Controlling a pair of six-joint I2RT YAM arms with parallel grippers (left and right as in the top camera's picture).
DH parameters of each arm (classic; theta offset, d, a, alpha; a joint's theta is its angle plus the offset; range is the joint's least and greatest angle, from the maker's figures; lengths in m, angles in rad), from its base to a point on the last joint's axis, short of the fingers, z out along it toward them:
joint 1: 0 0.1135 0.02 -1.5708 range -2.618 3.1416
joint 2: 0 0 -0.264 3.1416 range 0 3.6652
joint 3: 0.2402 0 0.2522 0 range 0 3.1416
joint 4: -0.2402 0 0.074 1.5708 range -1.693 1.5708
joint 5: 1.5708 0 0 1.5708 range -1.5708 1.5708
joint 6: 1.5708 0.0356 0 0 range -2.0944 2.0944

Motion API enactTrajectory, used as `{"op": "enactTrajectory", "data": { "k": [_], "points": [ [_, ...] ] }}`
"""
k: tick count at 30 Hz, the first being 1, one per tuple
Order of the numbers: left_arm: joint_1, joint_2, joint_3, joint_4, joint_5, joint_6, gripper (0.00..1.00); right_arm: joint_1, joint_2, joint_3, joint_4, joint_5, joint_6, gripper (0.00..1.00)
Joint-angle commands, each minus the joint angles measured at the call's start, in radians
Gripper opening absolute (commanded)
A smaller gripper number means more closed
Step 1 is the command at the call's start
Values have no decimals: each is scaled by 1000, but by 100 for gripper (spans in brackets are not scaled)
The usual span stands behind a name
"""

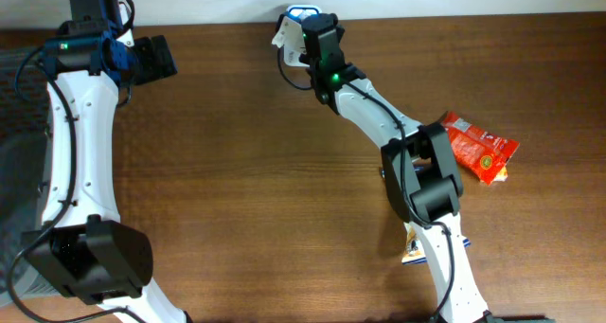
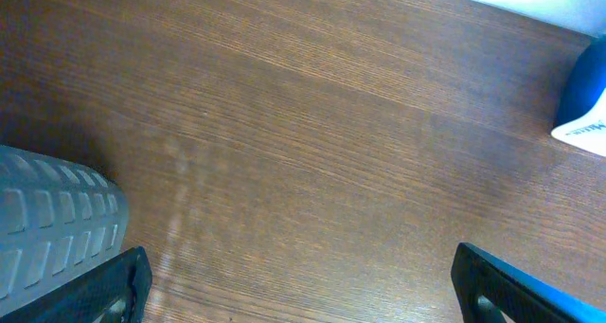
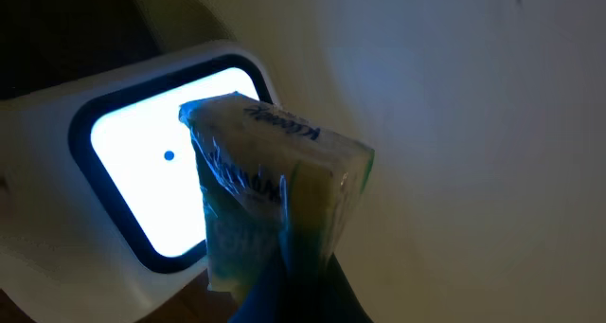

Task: Scan the item barcode
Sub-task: 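Hold the Kleenex pack in front of the scanner window, then carry the Kleenex pack right and lower it beside the bags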

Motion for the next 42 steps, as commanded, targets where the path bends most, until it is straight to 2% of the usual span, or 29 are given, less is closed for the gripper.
{"op": "enactTrajectory", "data": {
  "k": [1,5,7,10,14,17,21,25,28,32,35,39,40,42],
  "points": [
    [2,7,18,0,-11,-12,99,49,-23,-3,40,12,4,4],
    [2,7,18,0,-11,-12,99,76,-88,-3,40,25,8,4],
    [2,7,18,0,-11,-12,99,95,-142,-3,-11,71,34,4],
    [2,7,18,0,-11,-12,99,116,-238,-3,-165,145,227,4],
    [2,7,18,0,-11,-12,99,125,-412,-3,-560,136,625,4],
    [2,7,18,0,-11,-12,99,120,-541,-3,-892,136,756,4],
    [2,7,18,0,-11,-12,99,119,-650,-3,-1254,137,952,4],
    [2,7,18,0,-11,-12,99,61,-679,-5,-1586,137,1109,4],
    [2,7,18,0,-11,-12,99,-32,-674,-34,-1661,101,1120,4],
    [2,7,18,0,-11,-12,99,-175,-669,-103,-1663,10,1120,4],
    [2,7,18,0,-11,-12,99,-272,-658,-185,-1636,-34,1119,4],
    [2,7,18,0,-11,-12,99,-374,-650,-393,-1529,-86,1104,4],
    [2,7,18,0,-11,-12,99,-386,-650,-429,-1506,-86,1104,8],
    [2,7,18,0,-11,-12,99,-411,-649,-496,-1457,-85,1104,27]
  ]
}}
